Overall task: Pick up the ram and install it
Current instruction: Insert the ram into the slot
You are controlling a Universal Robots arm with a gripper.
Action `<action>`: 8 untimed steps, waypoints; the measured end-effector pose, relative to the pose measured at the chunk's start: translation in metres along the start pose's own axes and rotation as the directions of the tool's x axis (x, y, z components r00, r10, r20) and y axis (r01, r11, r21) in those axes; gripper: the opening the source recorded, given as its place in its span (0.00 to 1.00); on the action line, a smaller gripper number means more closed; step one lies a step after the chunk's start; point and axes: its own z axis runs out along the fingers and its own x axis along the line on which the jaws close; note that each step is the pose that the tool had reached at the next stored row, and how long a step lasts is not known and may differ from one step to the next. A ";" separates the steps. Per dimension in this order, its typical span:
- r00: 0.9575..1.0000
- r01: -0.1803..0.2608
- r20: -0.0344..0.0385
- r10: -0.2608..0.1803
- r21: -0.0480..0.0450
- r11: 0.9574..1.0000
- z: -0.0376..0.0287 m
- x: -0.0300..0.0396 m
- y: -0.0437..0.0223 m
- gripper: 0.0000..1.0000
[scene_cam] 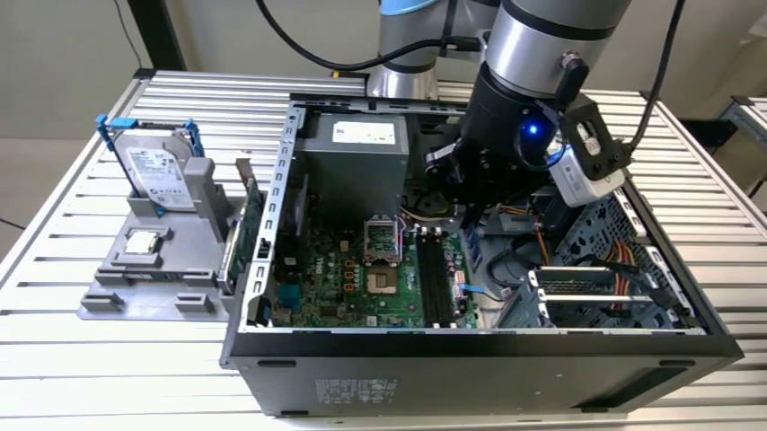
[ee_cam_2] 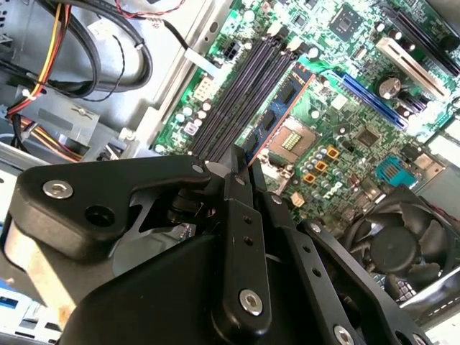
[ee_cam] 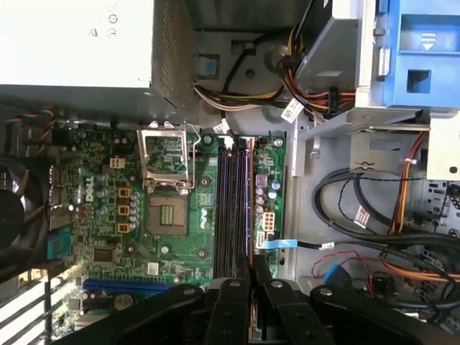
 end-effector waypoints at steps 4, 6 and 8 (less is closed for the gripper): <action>1.000 -0.003 0.000 0.003 0.000 1.000 0.0053 -0.0002 -0.0001 0.00; 1.000 -0.005 0.000 0.005 0.000 1.000 0.0078 -0.0002 -0.0001 0.00; 1.000 -0.008 0.000 0.008 0.000 1.000 0.0113 -0.0003 -0.0002 0.00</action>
